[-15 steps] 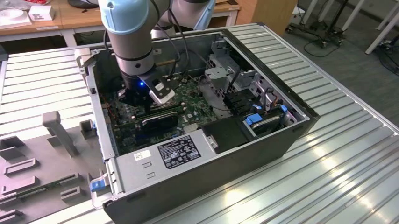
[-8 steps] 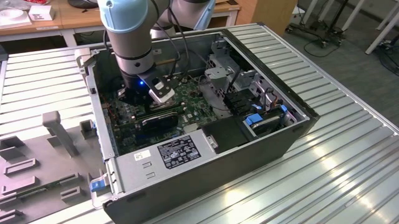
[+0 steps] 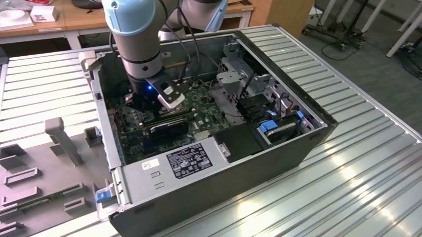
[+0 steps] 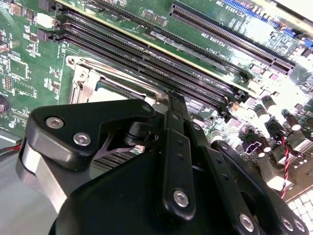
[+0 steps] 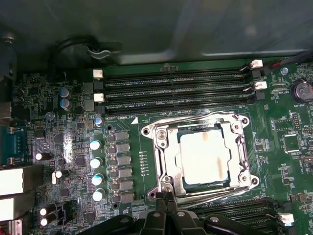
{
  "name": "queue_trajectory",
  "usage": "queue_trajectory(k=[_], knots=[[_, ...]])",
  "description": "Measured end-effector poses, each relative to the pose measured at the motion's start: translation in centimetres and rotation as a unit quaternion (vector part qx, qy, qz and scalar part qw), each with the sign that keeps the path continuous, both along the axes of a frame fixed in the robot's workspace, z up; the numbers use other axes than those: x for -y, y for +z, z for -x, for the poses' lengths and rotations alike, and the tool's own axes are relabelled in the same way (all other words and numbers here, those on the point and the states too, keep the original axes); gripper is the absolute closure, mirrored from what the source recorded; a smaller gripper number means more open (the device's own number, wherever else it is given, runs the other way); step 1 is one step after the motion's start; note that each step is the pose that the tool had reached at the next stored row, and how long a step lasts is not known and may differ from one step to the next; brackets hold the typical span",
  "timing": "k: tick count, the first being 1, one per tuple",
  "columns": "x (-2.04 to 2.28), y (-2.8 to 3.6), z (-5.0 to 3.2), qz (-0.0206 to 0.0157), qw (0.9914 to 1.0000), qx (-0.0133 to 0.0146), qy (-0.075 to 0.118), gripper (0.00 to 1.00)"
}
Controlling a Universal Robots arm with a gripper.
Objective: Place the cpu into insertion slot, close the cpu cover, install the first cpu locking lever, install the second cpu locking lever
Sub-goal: 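Install the second cpu locking lever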
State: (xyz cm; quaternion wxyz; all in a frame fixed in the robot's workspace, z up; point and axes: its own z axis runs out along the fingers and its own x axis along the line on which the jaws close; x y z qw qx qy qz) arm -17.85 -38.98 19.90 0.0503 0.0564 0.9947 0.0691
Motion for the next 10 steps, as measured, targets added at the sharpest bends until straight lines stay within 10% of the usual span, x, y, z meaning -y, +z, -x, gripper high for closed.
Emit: queue_trajectory(k=[10], knots=[[0.00,0.47,0.01,-0.0002,1.00000,0.0000,0.000,0.89]])
